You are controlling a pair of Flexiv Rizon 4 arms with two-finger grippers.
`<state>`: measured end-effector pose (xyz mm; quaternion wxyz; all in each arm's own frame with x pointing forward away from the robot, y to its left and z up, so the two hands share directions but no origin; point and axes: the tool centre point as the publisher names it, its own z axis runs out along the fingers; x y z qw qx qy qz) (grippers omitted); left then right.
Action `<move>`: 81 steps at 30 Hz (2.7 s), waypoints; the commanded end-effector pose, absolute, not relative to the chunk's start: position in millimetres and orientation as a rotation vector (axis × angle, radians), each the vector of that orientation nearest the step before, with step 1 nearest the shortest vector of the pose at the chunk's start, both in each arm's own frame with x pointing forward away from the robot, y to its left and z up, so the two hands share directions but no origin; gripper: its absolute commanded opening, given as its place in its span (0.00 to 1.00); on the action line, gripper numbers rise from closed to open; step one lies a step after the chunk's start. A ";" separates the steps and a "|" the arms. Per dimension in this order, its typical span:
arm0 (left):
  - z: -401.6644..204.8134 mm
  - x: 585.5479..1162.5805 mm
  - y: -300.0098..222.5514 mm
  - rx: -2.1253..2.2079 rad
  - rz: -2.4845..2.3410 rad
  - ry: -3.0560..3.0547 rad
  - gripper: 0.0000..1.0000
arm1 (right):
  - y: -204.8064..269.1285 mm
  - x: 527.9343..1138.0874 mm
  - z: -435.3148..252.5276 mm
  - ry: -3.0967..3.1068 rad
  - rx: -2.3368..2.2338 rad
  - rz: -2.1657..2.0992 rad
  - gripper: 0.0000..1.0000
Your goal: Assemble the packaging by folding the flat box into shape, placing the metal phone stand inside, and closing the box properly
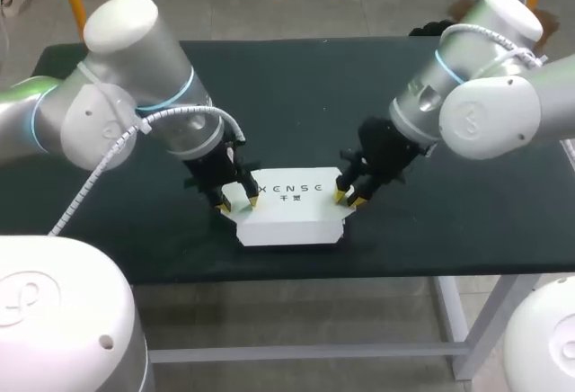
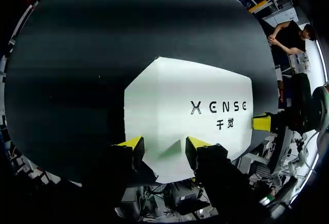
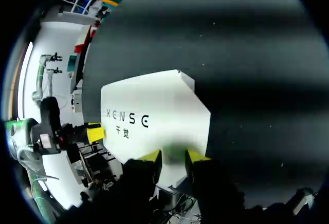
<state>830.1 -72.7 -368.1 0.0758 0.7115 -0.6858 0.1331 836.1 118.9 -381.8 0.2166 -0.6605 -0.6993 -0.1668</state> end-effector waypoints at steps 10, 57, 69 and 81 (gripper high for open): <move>-374.1 829.8 -76.8 2.147 0.438 -2.051 0.55 | 119.7 834.7 -386.4 -1.846 -1.852 -0.499 0.34; -379.0 831.7 -76.5 2.130 0.458 -2.043 0.47 | 121.6 843.5 -378.6 -1.833 -1.839 -0.567 0.53; -379.0 831.7 -76.5 2.130 0.458 -2.043 0.47 | 121.6 843.5 -378.6 -1.833 -1.839 -0.567 0.49; -379.0 831.7 -76.5 2.130 0.458 -2.043 0.48 | 121.6 843.5 -378.6 -1.833 -1.839 -0.567 0.47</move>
